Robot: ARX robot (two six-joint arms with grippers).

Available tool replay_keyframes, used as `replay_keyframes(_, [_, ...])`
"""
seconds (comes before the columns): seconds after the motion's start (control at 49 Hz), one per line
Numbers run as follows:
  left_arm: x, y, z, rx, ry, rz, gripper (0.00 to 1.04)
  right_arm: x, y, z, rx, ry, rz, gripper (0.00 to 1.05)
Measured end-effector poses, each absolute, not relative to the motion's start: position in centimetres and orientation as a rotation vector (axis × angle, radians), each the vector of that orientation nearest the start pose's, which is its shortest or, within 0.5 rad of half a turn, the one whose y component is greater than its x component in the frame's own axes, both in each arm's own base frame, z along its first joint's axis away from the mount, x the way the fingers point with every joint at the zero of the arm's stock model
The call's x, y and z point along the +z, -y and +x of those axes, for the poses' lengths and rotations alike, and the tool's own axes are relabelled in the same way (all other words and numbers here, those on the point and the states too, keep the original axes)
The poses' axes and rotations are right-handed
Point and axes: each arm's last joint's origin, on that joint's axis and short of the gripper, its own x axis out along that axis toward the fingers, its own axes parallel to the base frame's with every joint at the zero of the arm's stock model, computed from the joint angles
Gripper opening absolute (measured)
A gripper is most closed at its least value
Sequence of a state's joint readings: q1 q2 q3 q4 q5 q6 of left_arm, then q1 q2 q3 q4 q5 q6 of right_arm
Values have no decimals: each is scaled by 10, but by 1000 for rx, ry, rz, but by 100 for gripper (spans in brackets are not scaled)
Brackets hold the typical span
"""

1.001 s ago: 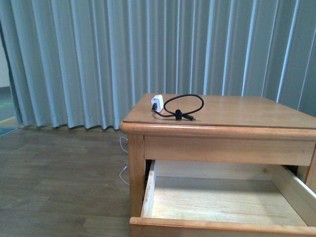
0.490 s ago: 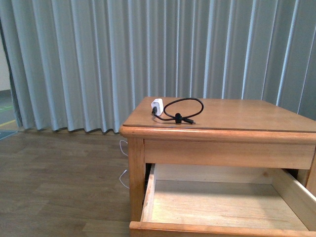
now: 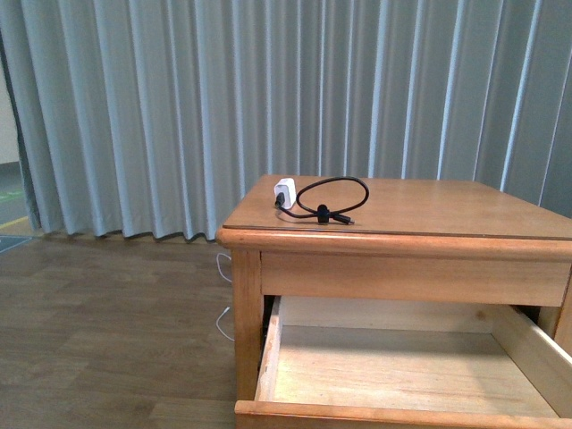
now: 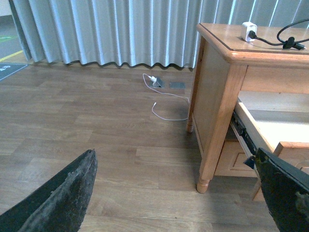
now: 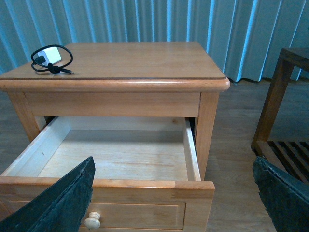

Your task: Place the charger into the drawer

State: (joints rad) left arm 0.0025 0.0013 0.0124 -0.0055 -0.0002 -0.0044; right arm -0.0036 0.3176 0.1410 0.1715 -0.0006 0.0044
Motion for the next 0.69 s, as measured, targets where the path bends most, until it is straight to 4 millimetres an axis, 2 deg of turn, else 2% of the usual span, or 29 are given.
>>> replay_keyframes(0.225, [167, 0, 97, 5, 5, -5, 99, 201, 0, 118, -3, -5, 4, 97])
replay_keyframes(0.306, [166, 2, 101, 103, -48, -10, 99, 201, 0, 118, -3, -5, 4, 97])
replay_keyframes(0.368, [169, 6, 107, 96, -85, -6, 99, 201, 0, 118, -3, -5, 4, 97])
replay_keyframes(0.531, [192, 13, 129, 49, -118, -11, 99, 201, 0, 118, -3, -5, 4, 97])
replay_keyframes(0.695, [224, 27, 167, 0, -147, -1, 99, 201, 0, 118, -3, -5, 4, 97])
